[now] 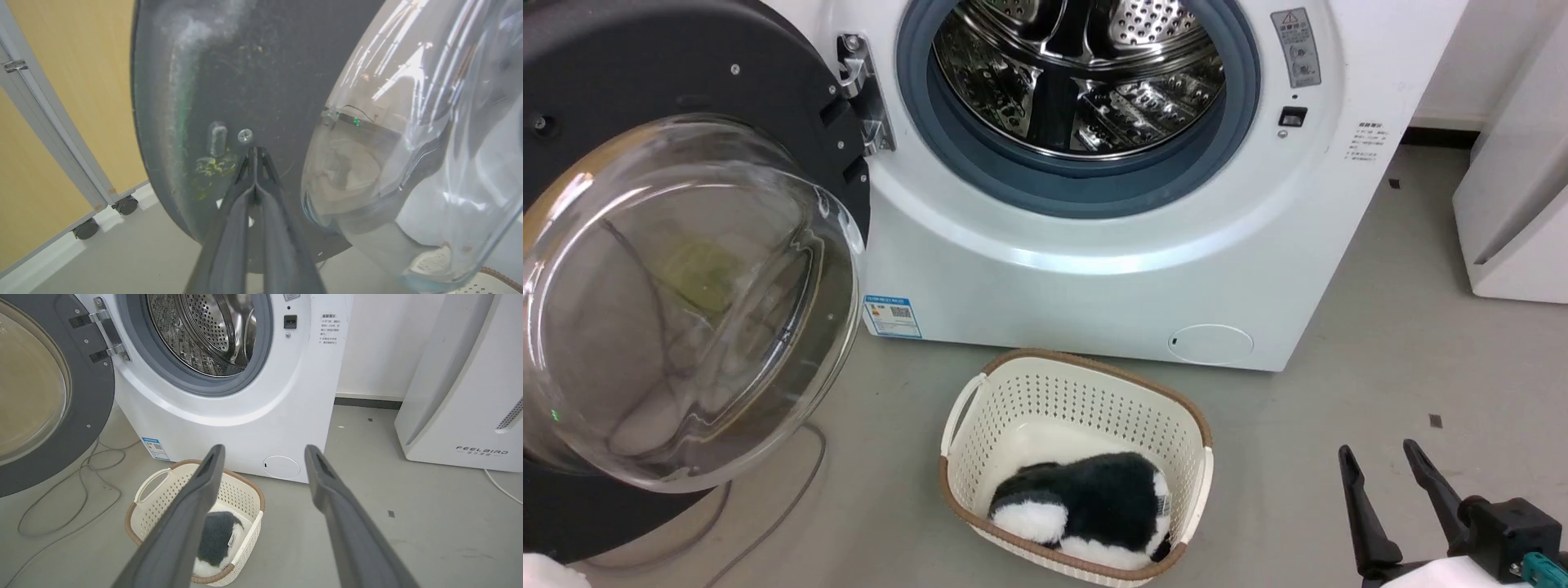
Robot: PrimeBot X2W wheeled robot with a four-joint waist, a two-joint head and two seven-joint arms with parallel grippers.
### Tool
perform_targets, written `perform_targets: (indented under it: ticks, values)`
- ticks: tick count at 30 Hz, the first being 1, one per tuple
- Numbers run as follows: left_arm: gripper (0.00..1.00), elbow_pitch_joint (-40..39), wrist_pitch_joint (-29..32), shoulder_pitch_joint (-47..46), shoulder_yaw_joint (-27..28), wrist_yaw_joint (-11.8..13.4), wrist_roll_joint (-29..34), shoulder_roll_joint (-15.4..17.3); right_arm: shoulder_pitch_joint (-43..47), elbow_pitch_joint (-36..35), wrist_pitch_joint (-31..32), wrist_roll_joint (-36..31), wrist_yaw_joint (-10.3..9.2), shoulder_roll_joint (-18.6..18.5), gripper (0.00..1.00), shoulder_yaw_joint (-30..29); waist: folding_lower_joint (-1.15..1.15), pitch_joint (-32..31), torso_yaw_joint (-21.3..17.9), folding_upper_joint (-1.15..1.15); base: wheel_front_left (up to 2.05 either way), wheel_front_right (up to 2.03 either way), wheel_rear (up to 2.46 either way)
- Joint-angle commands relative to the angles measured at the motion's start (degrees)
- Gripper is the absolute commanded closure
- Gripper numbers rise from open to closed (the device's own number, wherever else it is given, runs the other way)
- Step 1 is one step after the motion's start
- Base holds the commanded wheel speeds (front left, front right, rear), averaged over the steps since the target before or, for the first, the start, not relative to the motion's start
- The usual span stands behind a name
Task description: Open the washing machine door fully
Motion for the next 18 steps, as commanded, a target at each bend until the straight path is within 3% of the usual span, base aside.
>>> perform_targets:
  ticks: [1, 7, 13, 14, 15, 16, 17, 18]
  values:
    - [1.0, 0.77, -0.52, -0.45, 0.54, -0.55, 0.18, -0.36, -0.41, 0.03, -0.46, 0.52, 0.3, 0.24, 0.0, -0.1, 0.0, -0.22, 0.1, 0.0, 0.0, 0.0, 0.0]
    - [1.0, -1.27, -0.82, 0.36, 1.27, -1.55, 3.0, -2.89, -0.28, 0.2, -0.04, 0.39, 0.3, 0.24, 0.0, 0.18, 0.0, -1.2, 0.27, 0.0, 0.0, 0.0, 0.0]
    - [1.0, -10.85, -0.84, 5.56, -0.11, -1.51, 5.66, -9.18, 0.77, 0.06, 0.23, 0.28, 0.3, 0.24, 0.0, 0.04, 0.0, -3.2, 0.42, 0.0, 0.0, 0.0, 0.0]
    - [0.9, -13.2, -0.83, 6.62, -1.24, -1.05, 6.38, -10.2, 0.99, -0.02, 0.31, 0.29, 0.3, 0.24, 0.0, -0.05, 0.0, -3.38, 0.47, 0.0, 0.0, 0.0, 0.0]
    - [0.59, -15.47, -0.54, 7.58, -2.36, -0.51, 7.19, -10.93, 1.14, -0.08, 0.39, 0.34, 0.3, 0.24, 0.0, -0.14, 0.0, -3.59, 0.55, 0.0, 0.0, 0.0, 0.0]
    - [0.12, -17.57, -0.04, 8.41, -3.36, -0.03, 7.92, -11.43, 1.26, -0.15, 0.46, 0.4, 0.3, 0.24, 0.0, -0.19, 0.0, -3.72, 0.62, 0.0, 0.0, 0.0, 0.0]
    - [0.12, -17.57, -0.04, 8.41, -3.36, -0.03, 7.92, -11.43, 1.26, -0.15, 0.46, 0.4, 0.3, 0.24, 0.0, -0.19, 0.0, -3.72, 0.62, 0.0, 0.0, 0.0, 0.0]
    - [0.0, -19.54, 0.56, 9.15, -4.26, 0.46, 8.69, -11.73, 1.33, -0.21, 0.52, 0.44, 0.3, 0.24, 0.0, -0.21, 0.0, -3.84, 0.68, 0.0, 0.0, 0.0, 0.0]
